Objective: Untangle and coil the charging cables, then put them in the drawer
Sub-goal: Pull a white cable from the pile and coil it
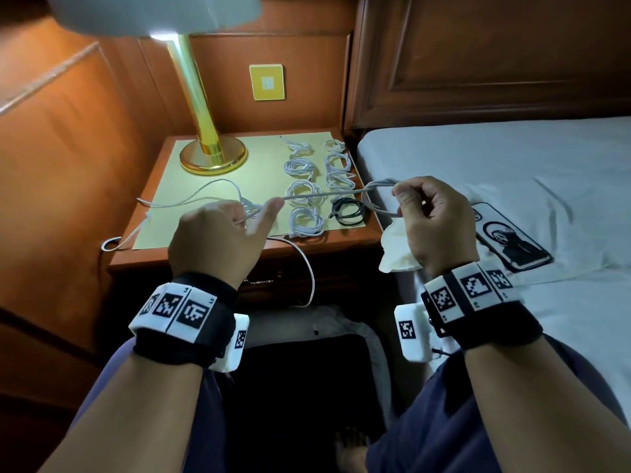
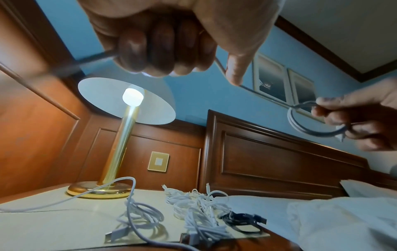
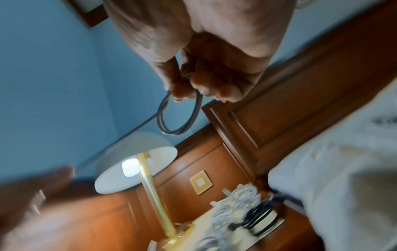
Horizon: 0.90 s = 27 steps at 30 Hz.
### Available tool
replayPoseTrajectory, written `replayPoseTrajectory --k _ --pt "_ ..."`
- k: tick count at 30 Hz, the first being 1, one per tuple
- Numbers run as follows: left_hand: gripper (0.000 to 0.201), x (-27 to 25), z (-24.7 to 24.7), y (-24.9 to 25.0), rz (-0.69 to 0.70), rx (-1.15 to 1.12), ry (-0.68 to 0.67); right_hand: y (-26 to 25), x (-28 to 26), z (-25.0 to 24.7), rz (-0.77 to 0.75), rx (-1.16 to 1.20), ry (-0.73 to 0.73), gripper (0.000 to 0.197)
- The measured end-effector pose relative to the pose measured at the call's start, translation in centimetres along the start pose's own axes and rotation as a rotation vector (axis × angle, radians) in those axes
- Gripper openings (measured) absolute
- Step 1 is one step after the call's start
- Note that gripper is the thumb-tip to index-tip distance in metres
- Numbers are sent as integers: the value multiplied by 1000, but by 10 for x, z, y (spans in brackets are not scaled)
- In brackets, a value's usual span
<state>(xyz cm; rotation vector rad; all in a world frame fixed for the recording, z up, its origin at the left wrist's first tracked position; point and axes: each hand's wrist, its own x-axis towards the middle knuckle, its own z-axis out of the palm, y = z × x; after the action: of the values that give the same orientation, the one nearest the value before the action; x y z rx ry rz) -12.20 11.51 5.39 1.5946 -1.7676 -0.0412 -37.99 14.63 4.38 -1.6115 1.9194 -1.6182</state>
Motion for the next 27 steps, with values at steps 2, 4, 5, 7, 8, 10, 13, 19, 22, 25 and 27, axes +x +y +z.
replayPoseTrajectory --k 2,4,5,7,8,10,13,19,22,25,27 --pt "59 1 5 -2 68 -15 -9 1 2 -2 115 187 -41 19" --pt "42 -1 16 -9 142 -99 -22 0 3 -5 305 481 -111 23" --pt "32 -2 21 -12 175 -142 -25 -2 3 -6 387 605 -147 24" --pt "19 -6 30 -16 238 -193 -30 -6 3 -7 480 762 -198 22" --pt "17 -8 34 -15 268 -195 -40 -8 2 -7 499 812 -214 21" --pt "19 -12 41 -13 302 -180 -76 -11 0 -6 499 860 -240 19" --pt "17 -16 45 -6 293 -148 -150 -15 -3 -4 451 833 -269 19" --pt "8 -20 43 10 520 -241 -322 -20 -11 2 304 640 -328 19" --pt "16 -25 41 16 606 -325 -426 -19 -15 5 209 445 -356 17" --pt "18 -27 40 15 609 -433 -446 -18 -17 7 136 283 -389 13" --pt "17 -26 38 14 582 -482 -424 -15 -18 9 91 183 -426 11"
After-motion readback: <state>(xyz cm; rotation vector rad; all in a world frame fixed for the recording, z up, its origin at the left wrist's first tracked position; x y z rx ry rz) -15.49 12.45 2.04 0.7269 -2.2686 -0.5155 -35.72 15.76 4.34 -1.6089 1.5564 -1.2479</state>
